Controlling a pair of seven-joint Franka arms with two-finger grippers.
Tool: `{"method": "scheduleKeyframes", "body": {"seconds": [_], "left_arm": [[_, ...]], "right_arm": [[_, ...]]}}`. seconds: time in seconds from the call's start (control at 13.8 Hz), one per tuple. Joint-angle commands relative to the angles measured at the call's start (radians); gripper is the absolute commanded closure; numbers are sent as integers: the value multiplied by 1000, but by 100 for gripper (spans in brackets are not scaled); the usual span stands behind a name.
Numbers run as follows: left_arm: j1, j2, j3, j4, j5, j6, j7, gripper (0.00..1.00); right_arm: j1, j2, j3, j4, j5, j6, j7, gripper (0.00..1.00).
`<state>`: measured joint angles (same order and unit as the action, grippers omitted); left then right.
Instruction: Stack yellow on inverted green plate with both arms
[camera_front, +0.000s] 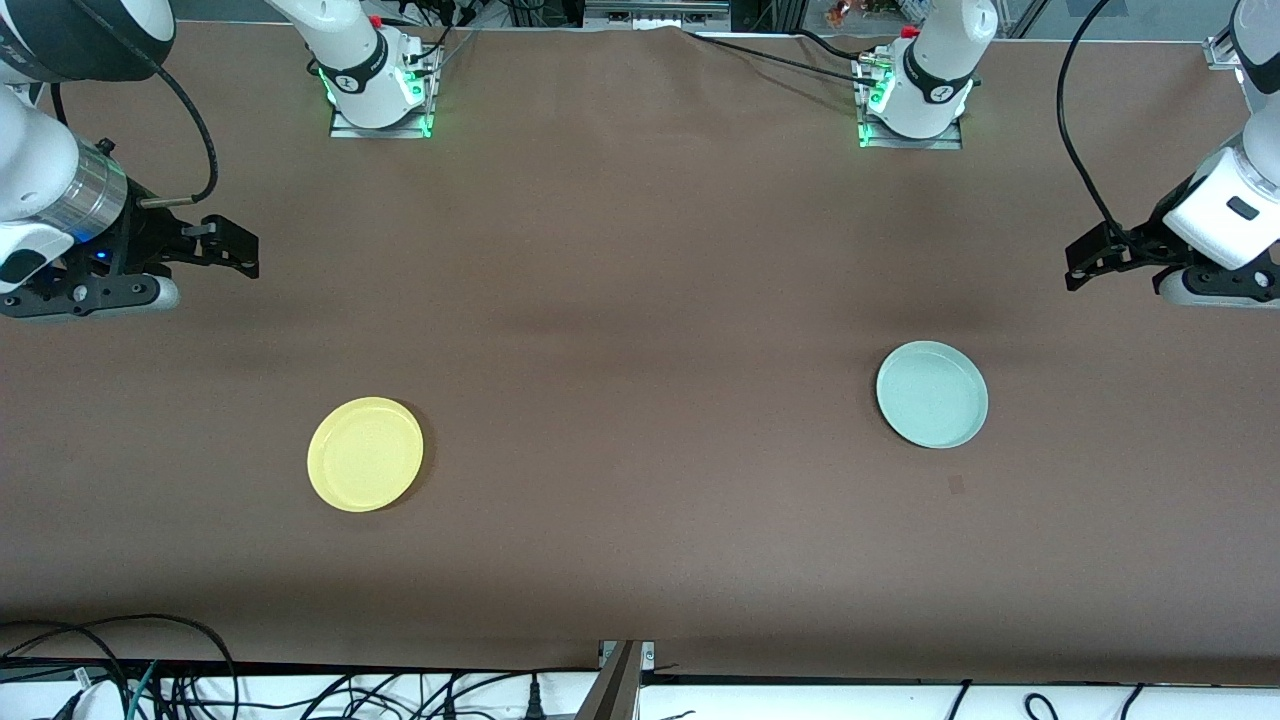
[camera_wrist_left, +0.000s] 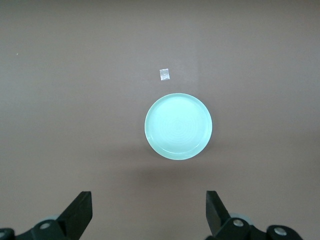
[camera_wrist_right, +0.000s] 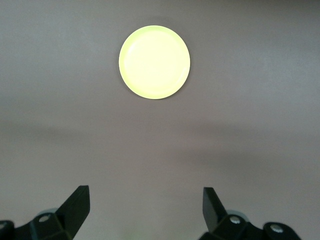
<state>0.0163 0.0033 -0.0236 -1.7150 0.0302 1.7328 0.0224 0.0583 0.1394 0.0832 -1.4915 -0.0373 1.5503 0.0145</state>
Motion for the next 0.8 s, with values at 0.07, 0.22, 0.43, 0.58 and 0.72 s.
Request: {"method": "scheduleKeyframes", "body": {"seconds": [0.07, 0.22, 0.43, 0.58, 0.72], "left_arm": [[7, 20, -3, 38, -15, -15, 24, 0], [7, 20, -4, 38, -13, -30, 25, 0], [5, 23, -6, 43, -15, -42, 25, 0], [7, 23, -4, 43, -15, -44, 25, 0], [7, 23, -4, 41, -15, -48, 25, 0]], "right_arm": [[3, -12, 1, -1, -7, -12, -7, 0], [3, -12, 1, -1, -6, -12, -7, 0], [3, -12, 1, -1, -7, -12, -7, 0], [3, -12, 1, -1, -7, -12, -7, 0], [3, -12, 1, -1, -6, -12, -7, 0]]}}
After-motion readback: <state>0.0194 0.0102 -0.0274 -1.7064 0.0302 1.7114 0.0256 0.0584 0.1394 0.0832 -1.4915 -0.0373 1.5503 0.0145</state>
